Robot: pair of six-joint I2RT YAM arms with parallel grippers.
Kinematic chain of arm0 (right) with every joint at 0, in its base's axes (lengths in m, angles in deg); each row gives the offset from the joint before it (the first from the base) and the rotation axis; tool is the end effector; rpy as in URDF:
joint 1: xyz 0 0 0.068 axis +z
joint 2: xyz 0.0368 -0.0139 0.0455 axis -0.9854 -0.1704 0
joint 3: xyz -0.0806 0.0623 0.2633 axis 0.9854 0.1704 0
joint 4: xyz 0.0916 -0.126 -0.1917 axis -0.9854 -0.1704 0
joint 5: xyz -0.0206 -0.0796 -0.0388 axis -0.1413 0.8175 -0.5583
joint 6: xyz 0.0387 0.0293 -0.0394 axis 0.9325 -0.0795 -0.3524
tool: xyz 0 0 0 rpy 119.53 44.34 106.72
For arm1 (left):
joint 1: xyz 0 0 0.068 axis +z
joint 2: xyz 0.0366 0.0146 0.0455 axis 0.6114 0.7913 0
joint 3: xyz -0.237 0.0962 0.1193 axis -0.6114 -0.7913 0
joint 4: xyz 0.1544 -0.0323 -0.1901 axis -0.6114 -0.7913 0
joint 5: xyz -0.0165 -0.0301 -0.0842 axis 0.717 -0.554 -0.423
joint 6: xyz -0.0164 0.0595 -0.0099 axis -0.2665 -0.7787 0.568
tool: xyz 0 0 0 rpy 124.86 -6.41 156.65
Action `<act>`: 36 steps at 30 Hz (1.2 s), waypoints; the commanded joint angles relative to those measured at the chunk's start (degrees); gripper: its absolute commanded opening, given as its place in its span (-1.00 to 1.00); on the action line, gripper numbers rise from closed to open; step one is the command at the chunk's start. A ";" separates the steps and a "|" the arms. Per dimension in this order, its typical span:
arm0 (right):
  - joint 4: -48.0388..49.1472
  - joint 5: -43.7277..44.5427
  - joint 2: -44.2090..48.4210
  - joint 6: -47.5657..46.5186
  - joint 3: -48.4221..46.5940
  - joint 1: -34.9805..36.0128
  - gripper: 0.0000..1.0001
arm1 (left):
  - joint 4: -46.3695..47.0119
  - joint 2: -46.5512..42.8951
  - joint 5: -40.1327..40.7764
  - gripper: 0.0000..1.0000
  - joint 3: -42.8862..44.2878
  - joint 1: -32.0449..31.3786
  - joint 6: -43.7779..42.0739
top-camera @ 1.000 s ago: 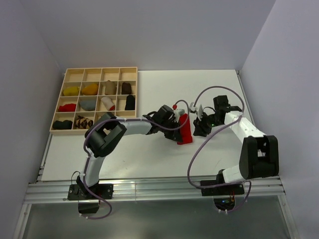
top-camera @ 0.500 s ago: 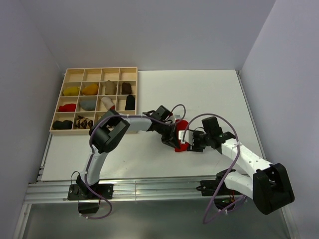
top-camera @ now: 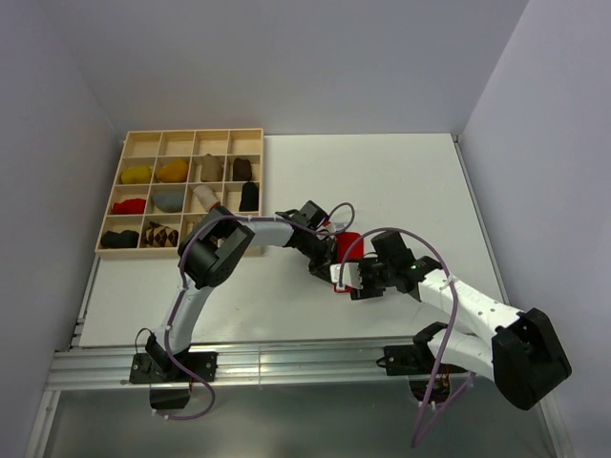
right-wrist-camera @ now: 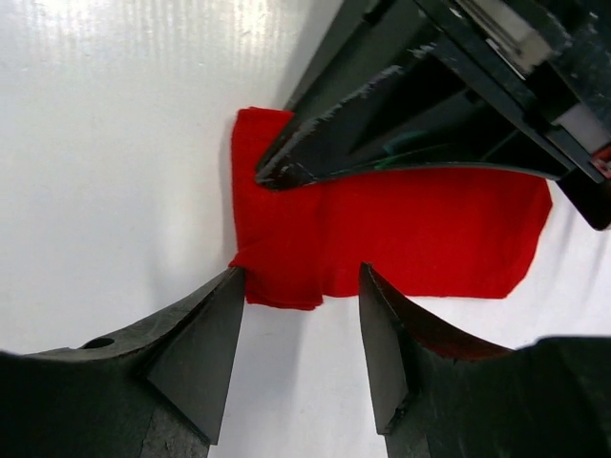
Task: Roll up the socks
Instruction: Roll the sock at the center of the board.
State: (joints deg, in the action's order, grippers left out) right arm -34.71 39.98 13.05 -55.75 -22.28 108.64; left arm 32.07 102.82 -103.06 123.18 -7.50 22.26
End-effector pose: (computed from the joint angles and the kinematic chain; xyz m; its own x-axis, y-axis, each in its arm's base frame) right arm 0.1476 0.1028 0.1809 0.3151 -0.7821 -0.5376 -0.9150 -0.0998 -0.3910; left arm 0.2820 -0.3369 0.1066 -0.9329 0.3154 0.1739 0.0414 0.5735 -0.8181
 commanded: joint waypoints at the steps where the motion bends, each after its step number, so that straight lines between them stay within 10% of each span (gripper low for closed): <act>1: -2.92 -1.22 1.18 -0.32 -1.72 1.35 0.16 | -5.07 3.96 7.23 -0.99 0.52 0.01 -1.88; 14: -1.44 2.46 0.83 -0.14 0.39 4.69 0.12 | -5.26 4.58 6.70 -0.99 0.79 0.54 -1.88; 24: 1.83 3.61 -7.07 1.34 -1.98 4.78 -0.27 | -4.46 3.35 5.03 -0.92 0.79 0.89 -1.62; 36: -19.16 -9.65 -22.88 0.04 -18.75 -3.39 -0.67 | 22.48 -11.74 12.75 0.00 -17.02 3.88 7.78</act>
State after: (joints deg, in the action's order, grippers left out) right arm -43.98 35.61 -5.88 -54.04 -36.01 108.00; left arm 43.83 95.43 -100.24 111.71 -4.74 27.37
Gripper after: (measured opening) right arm 0.215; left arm 0.484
